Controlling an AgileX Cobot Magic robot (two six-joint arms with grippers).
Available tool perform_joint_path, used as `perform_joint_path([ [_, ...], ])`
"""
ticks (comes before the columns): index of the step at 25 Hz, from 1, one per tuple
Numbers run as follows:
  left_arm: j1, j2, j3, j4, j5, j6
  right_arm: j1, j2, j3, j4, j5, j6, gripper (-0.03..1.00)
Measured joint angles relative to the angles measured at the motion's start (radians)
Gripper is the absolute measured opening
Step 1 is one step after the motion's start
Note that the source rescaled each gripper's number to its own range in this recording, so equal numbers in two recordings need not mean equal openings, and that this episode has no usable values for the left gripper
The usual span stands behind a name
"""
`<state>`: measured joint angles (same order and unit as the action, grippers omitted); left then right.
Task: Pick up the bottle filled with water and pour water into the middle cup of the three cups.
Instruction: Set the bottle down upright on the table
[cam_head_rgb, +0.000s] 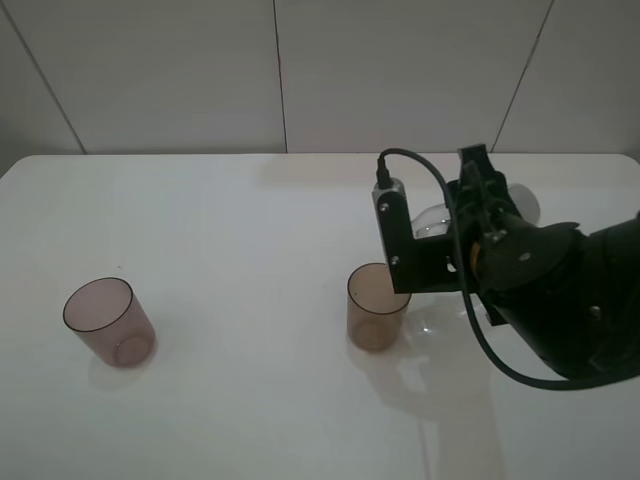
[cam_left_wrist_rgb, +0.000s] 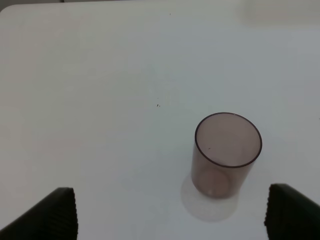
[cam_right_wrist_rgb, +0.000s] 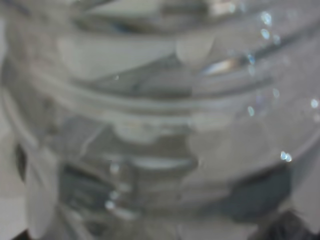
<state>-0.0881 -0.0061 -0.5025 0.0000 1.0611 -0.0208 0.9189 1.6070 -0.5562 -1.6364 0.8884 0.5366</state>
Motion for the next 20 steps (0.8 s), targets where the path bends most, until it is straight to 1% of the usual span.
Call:
perform_joint_path([
  [5,0.0,0.0,0.0,0.0,0.0,0.0,0.0,0.0,0.0,-0.023,0.007,-0.014,0.01],
  [20,0.0,0.0,0.0,0.0,0.0,0.0,0.0,0.0,0.0,-0.044,0.023,-0.084,0.01],
])
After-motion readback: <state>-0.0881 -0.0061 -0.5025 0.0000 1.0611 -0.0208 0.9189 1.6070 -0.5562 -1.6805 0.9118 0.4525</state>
